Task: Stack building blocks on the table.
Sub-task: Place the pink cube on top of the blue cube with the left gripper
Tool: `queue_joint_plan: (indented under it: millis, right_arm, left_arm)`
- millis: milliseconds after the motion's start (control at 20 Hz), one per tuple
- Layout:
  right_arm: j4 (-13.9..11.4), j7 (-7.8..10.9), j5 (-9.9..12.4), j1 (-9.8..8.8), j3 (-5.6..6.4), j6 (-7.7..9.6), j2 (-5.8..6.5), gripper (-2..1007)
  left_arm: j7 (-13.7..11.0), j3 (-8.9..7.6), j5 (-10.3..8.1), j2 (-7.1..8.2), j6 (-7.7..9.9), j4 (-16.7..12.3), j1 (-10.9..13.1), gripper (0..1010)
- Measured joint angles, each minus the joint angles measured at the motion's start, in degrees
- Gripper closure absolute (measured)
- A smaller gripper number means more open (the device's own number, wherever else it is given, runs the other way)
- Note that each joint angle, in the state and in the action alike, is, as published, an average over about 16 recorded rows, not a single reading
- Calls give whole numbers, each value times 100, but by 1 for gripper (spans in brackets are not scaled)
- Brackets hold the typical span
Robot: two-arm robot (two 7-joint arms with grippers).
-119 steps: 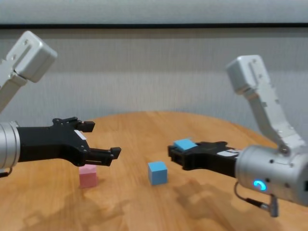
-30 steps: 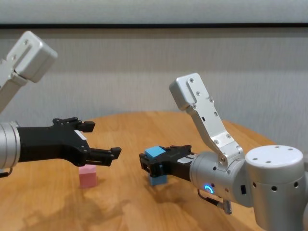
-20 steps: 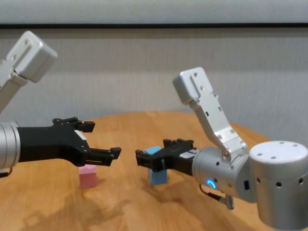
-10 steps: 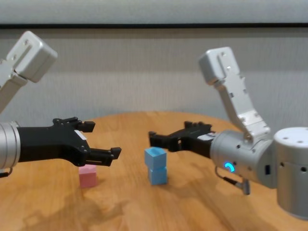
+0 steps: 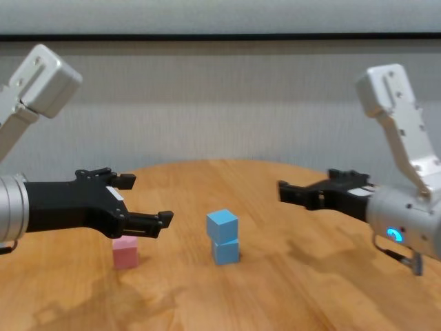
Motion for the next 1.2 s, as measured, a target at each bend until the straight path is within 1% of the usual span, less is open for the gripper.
queue_joint_plan:
  millis: [200, 450, 650, 800, 1200]
  right_arm:
    - [24, -20, 32, -30, 145, -1, 132, 1]
    - [82, -15, 53, -43, 251, 4, 232, 1]
    - [119, 2, 60, -38, 285, 4, 267, 1]
    - [134, 12, 56, -34, 286, 9, 278, 0]
    - [138, -1, 53, -29, 282, 5, 266, 0]
  left_arm:
    - [0, 0, 0, 0, 0, 0, 0, 7]
    - [-3, -1, -2, 1, 0, 2, 2, 7]
    - [-9, -5, -9, 22, 0, 43, 24, 7]
    - [-11, -13, -9, 49, -1, 111, 49, 7]
    - [-9, -56, 4, 115, -22, 382, 89, 7]
